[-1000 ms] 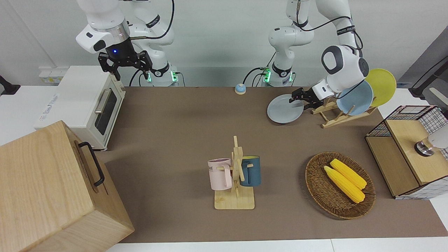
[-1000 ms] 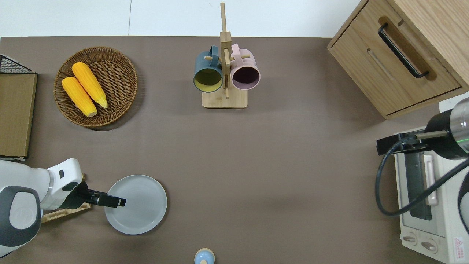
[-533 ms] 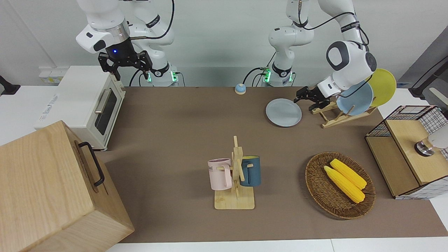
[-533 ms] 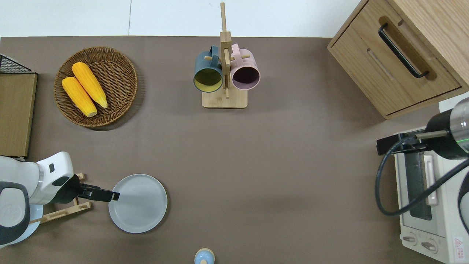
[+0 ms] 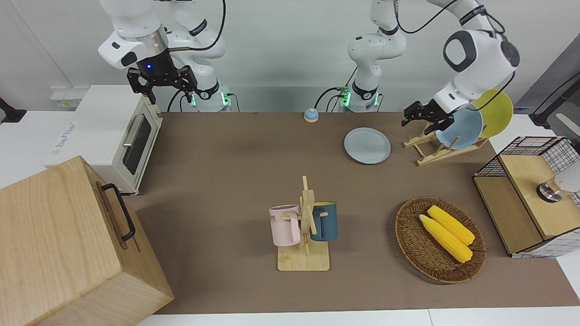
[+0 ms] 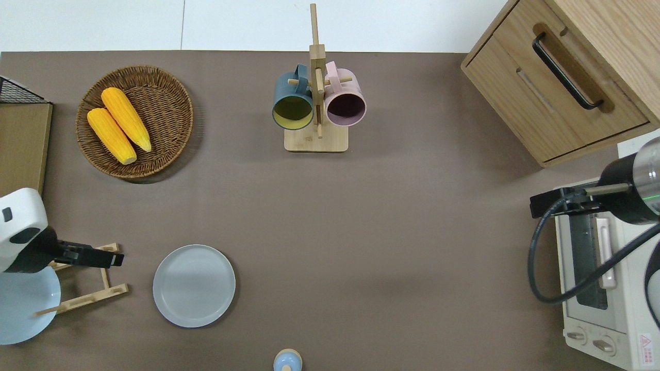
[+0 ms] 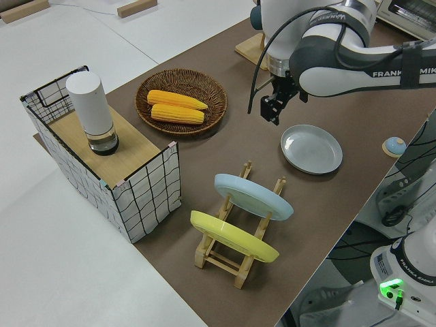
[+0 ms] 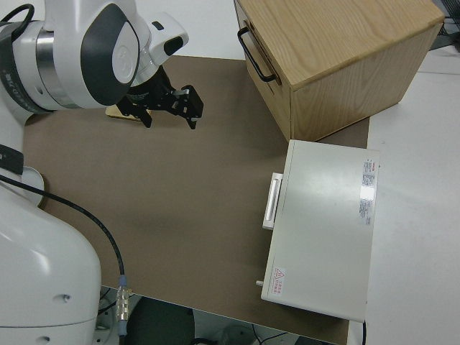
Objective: Pick gray plate from low plate rack and place it on table with left arm
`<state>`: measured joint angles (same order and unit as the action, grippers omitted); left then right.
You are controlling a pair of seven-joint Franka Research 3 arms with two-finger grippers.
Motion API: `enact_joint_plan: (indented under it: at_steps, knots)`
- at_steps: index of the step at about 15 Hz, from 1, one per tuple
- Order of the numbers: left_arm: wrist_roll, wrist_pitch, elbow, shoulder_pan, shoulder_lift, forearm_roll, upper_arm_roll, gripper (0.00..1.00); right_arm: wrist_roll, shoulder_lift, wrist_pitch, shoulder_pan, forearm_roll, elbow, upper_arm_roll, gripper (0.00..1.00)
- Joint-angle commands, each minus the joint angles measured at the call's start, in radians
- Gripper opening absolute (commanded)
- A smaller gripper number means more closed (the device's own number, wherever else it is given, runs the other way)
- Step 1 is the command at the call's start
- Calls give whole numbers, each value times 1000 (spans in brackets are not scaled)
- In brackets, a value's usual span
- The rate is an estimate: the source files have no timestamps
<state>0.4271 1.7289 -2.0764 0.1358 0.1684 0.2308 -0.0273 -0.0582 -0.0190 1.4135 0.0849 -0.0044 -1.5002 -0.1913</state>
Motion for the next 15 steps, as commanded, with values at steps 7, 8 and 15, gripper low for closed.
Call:
enact_joint_plan:
  at_steps: [7,8,15]
  knots:
    - [-165,-235,372,-22,2,-142,50,998,0,-2,-14,7,7,6,-7,990]
    - [-169,-264,406,-21,-3,-168,69,998,0,-2,-14,7,7,6,-5,990]
    - [-264,-322,418,-21,-1,-270,189,998,0,-2,-14,7,7,6,-5,987]
